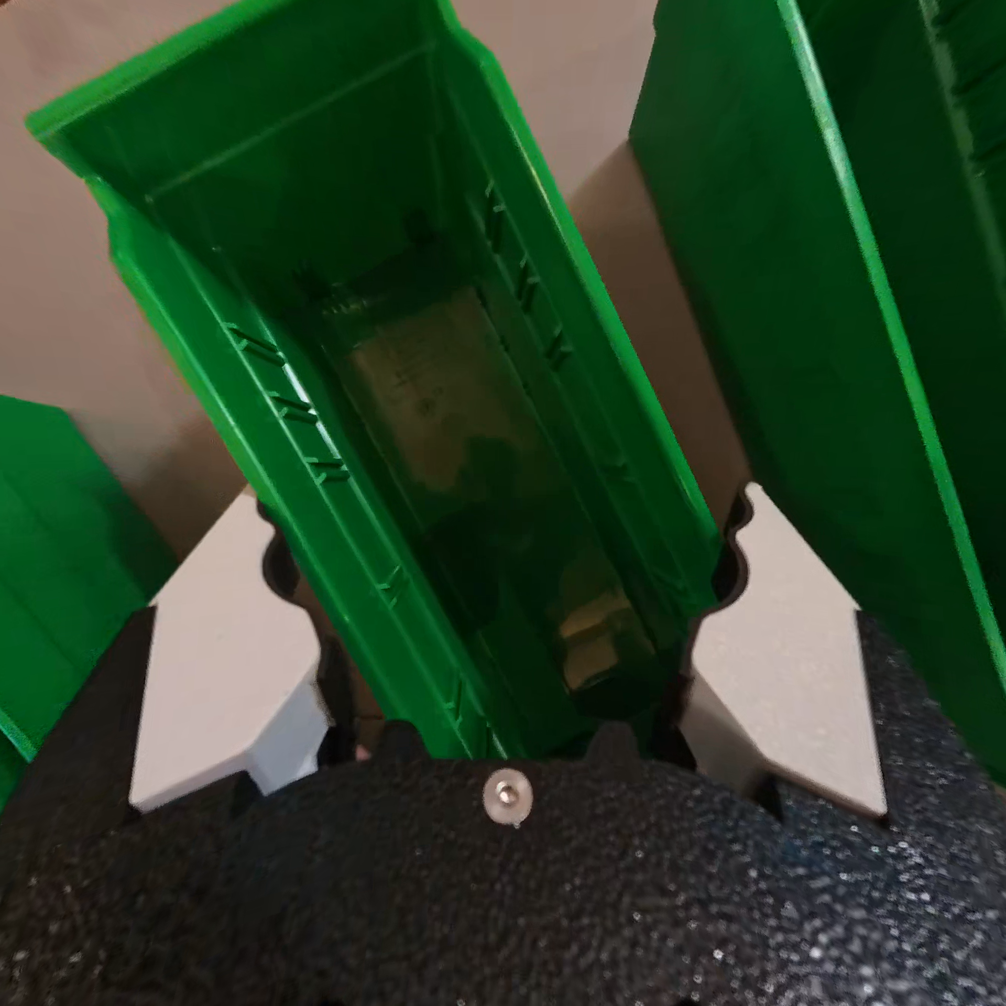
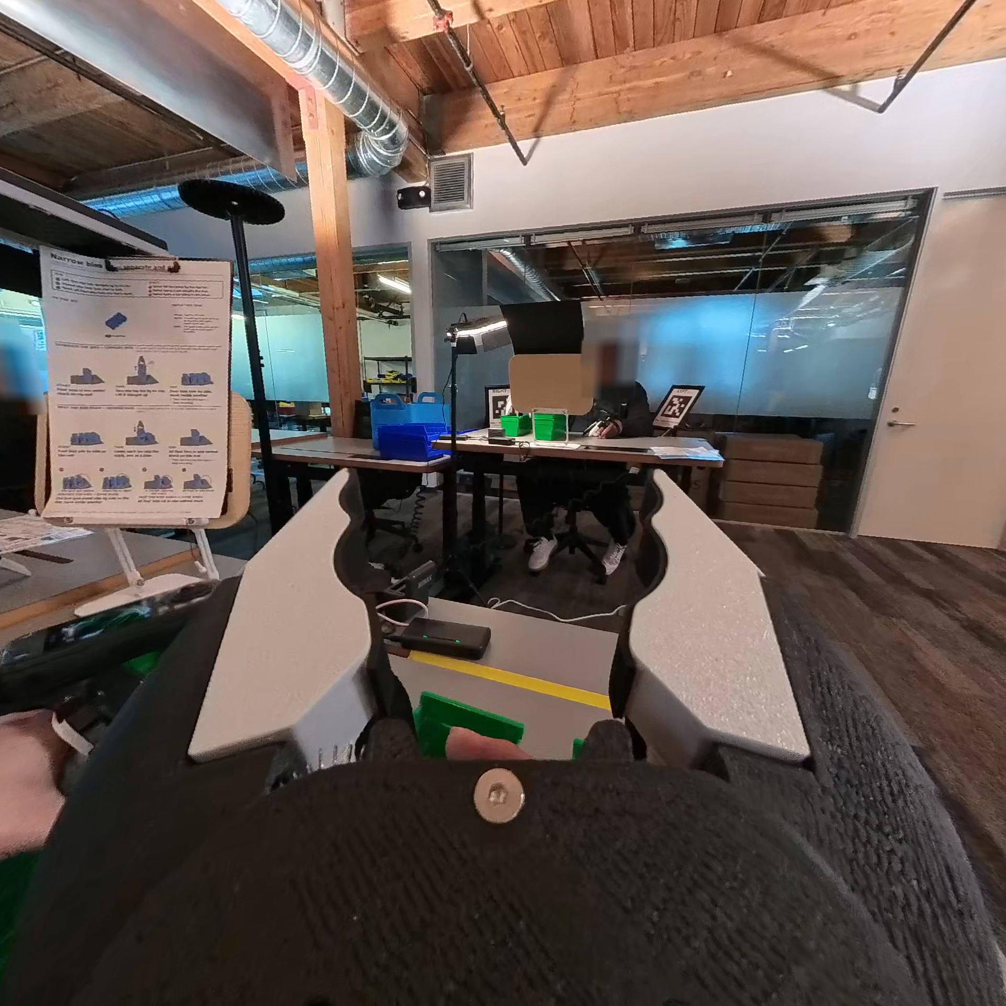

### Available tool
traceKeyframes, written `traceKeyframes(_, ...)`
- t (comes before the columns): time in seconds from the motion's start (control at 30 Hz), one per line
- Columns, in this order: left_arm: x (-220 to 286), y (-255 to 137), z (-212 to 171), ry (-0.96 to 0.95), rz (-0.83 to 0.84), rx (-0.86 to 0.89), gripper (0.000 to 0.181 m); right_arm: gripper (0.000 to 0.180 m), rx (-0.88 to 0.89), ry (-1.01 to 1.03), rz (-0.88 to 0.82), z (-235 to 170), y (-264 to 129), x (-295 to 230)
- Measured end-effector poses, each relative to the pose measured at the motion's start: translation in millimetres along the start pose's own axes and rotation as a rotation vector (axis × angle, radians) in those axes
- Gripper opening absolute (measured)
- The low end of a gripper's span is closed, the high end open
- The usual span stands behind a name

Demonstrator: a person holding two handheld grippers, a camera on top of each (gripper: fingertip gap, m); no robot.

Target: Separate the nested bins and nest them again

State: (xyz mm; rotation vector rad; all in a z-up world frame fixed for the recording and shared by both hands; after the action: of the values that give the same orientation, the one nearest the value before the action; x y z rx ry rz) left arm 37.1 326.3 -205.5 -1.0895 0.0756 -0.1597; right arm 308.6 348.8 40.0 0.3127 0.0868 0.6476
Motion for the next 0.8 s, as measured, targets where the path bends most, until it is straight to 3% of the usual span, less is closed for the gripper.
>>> traceKeyframes(0.3,-4,-5,2,-0.005,-0.046,0.163,0.128,0.099,0.015,0.03,-0.007,2,-4,9)
traceKeyframes(0.5,-2,-18,4,0.036,-0.077,0.252,0.123,0.099,0.017,0.038,-0.015,1,-5,13)
traceKeyframes(0.63,-4,-53,9,0.065,-0.076,0.363,0.123,0.099,0.005,0.036,-0.021,-1,-4,14)
traceKeyframes(0.8,-28,-126,8,0.062,-0.093,0.487,0.126,0.098,-0.005,0.035,-0.013,-3,-2,13)
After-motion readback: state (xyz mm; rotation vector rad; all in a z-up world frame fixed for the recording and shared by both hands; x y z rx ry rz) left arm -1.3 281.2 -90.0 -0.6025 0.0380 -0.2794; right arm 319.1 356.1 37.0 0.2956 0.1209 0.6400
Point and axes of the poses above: each gripper's, where its closed fingertips meet, y out along the fingers, z out of its top, x = y × z across the jaws, the point moved 5 cm from there along -y, back along the fingers
